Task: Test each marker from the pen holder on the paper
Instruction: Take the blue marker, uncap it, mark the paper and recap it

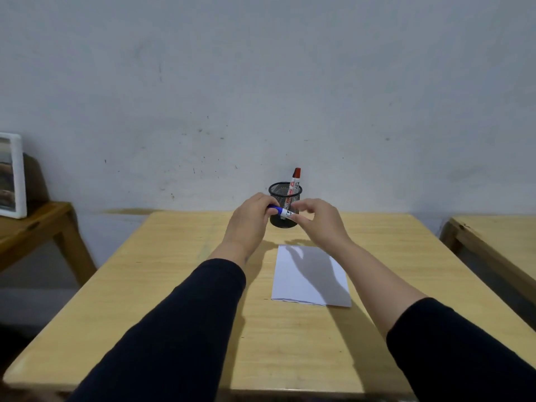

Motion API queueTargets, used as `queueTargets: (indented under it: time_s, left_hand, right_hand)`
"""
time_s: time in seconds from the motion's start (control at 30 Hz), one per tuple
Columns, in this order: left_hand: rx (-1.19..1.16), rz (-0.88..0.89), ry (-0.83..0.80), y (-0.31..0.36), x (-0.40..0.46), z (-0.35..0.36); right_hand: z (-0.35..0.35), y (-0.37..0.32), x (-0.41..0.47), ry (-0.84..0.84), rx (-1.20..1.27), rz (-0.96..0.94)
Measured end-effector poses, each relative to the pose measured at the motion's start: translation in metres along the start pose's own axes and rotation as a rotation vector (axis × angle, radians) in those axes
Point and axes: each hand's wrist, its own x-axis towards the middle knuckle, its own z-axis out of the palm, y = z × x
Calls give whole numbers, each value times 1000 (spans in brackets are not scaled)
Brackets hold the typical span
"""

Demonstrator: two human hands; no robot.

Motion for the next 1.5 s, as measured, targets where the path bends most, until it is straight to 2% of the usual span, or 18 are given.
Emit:
queueTargets:
  time_s: [0.07, 0.1, 0.17, 0.27, 0.33, 0.4, 0.5, 0.67, 0.83, 0.97, 1.13, 1.33, 1.5]
  left_hand:
    - [-103, -136, 96, 5, 2, 2]
    - [-156, -208, 142, 7, 2, 3]
    - [-252, -307, 201, 13, 1, 7]
    - [-322, -341, 193, 21, -3, 12]
    - [-345, -332, 137, 22, -9, 16]
    - [-345, -334, 70, 20, -13, 20]
    - [-304, -363, -69, 20, -16, 23]
    - [-173, -409, -317, 24, -11, 22]
    - [-233, -562, -442, 21, -7, 17]
    - [-7, -563, -425, 1, -7, 8]
    - [229, -566, -428, -11, -9, 15]
    - [271, -605, -475, -20, -14, 35]
    - [299, -533, -349, -30, -31, 43]
  right_hand:
    - [5, 0, -6, 210, -59, -23]
    - [8, -2, -8, 235, -31, 21]
    - [11, -5, -11, 118, 142, 218]
    - [12, -13, -11, -152, 632, 614]
    - [15, -11, -8, -168, 937, 687]
    - [21, -7, -7, -96, 1061, 699]
    - [27, -3, -10, -43, 950, 664]
    - [29, 4, -10, -48, 742, 585]
    - [23, 13, -2, 13, 694, 573]
    - [20, 28, 0, 70, 633, 550]
    - [35, 34, -8, 68, 690, 543]
    - [42, 35, -6, 116, 702, 509]
    - [53, 34, 1, 97, 738, 460]
